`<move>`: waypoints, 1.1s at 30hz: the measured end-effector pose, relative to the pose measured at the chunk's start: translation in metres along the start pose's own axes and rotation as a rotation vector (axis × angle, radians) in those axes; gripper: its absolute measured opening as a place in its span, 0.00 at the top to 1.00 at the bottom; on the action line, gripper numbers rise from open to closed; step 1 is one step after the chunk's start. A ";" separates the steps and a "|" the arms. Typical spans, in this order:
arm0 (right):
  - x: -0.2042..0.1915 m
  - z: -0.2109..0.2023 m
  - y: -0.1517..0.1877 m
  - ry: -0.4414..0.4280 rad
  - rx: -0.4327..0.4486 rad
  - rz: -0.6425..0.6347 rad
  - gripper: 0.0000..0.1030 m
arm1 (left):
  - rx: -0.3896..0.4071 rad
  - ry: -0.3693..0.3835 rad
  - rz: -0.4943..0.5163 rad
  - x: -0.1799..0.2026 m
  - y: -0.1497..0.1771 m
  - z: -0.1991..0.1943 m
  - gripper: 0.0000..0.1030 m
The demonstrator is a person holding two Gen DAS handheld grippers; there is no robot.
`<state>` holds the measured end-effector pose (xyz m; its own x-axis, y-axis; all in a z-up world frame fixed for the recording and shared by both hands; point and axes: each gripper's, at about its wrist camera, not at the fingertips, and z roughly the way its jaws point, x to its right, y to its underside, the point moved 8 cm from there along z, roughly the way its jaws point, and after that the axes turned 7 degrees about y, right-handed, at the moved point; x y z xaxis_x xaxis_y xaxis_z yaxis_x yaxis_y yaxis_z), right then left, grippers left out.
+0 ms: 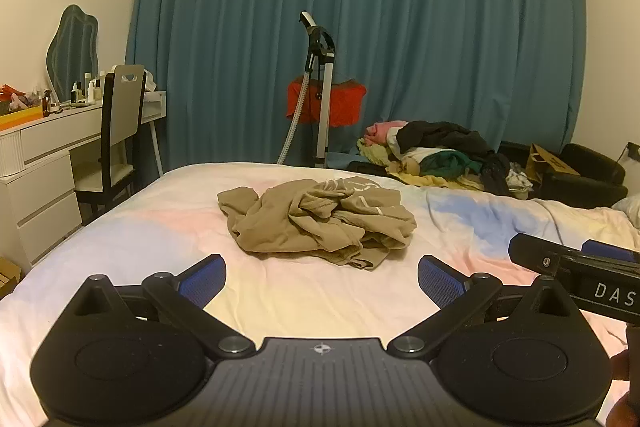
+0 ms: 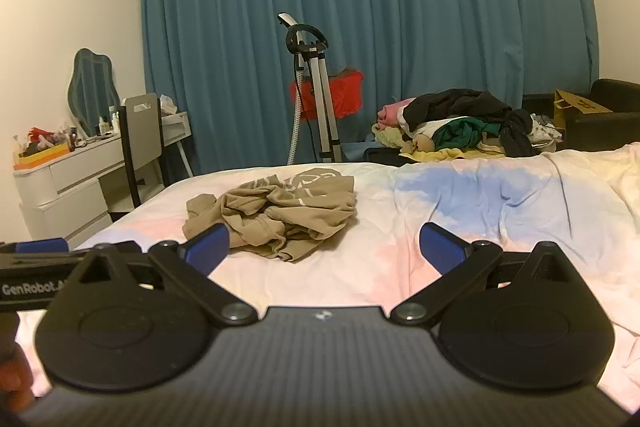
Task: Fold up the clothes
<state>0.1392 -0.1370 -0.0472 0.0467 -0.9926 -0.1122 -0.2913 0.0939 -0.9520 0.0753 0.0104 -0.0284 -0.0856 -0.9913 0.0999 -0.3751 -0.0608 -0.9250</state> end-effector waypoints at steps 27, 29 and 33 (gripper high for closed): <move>0.050 0.017 -0.002 0.156 0.018 0.033 0.00 | -0.233 -0.012 -0.067 0.022 0.011 0.189 0.17; 0.060 0.038 0.014 0.149 -0.044 0.065 0.00 | -0.217 -0.034 -0.073 0.017 0.012 0.218 0.20; 0.068 0.076 0.036 0.157 -0.105 0.113 0.00 | -0.195 -0.104 -0.043 0.005 0.016 0.271 0.43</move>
<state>0.2045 -0.1952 -0.1111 -0.1388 -0.9768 -0.1631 -0.3844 0.2049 -0.9001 0.3190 -0.0273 -0.1416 0.0263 -0.9956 0.0896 -0.5488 -0.0893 -0.8312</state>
